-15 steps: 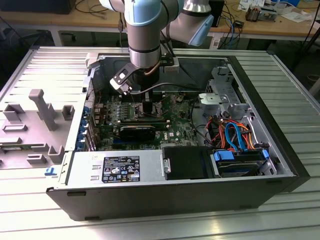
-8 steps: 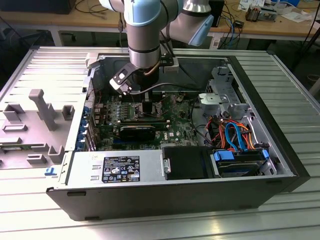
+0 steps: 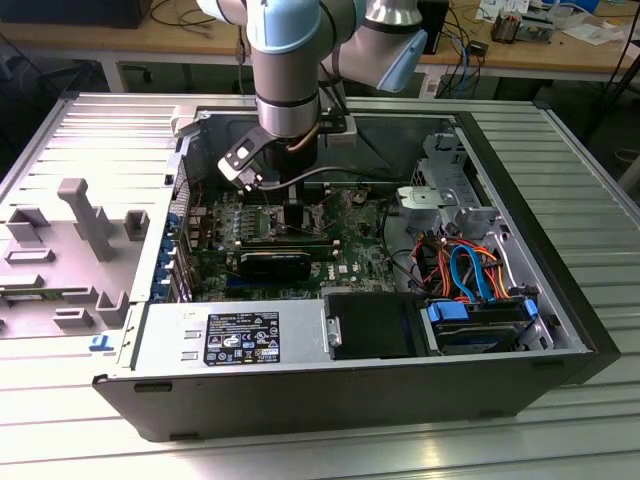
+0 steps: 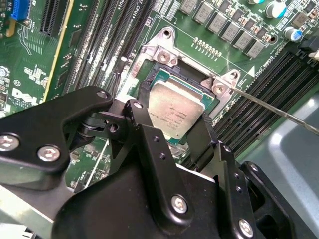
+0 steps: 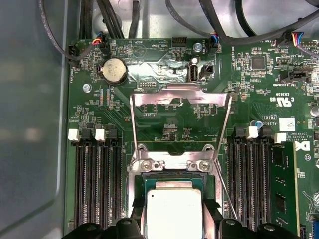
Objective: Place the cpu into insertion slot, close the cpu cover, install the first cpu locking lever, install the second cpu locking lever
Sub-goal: 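Place the cpu into insertion slot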
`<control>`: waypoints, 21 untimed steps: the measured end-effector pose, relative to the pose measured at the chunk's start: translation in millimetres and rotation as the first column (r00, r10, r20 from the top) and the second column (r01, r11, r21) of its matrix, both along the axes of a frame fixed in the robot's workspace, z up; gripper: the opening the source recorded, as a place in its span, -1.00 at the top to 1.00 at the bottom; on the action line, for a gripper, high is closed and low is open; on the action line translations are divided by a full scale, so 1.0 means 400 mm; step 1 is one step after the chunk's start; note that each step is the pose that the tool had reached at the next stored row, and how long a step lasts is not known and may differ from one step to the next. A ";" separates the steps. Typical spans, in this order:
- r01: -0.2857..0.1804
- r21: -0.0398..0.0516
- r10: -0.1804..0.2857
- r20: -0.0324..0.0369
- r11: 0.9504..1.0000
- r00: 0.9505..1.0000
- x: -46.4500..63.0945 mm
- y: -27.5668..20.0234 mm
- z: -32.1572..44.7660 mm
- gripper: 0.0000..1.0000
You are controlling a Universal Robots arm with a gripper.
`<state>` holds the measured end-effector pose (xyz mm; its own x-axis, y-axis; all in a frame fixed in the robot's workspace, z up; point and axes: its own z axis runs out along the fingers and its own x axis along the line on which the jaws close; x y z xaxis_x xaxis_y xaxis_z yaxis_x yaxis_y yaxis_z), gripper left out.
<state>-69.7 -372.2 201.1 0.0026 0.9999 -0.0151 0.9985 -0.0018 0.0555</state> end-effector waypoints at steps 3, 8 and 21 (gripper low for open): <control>0.003 0.000 -0.003 0.000 1.000 1.000 0.003 -0.001 0.000 -0.08; 0.007 -0.001 -0.007 0.000 1.000 1.000 0.005 -0.001 -0.002 -0.08; 0.007 -0.001 -0.007 -0.001 1.000 1.000 0.005 -0.001 -0.005 -0.08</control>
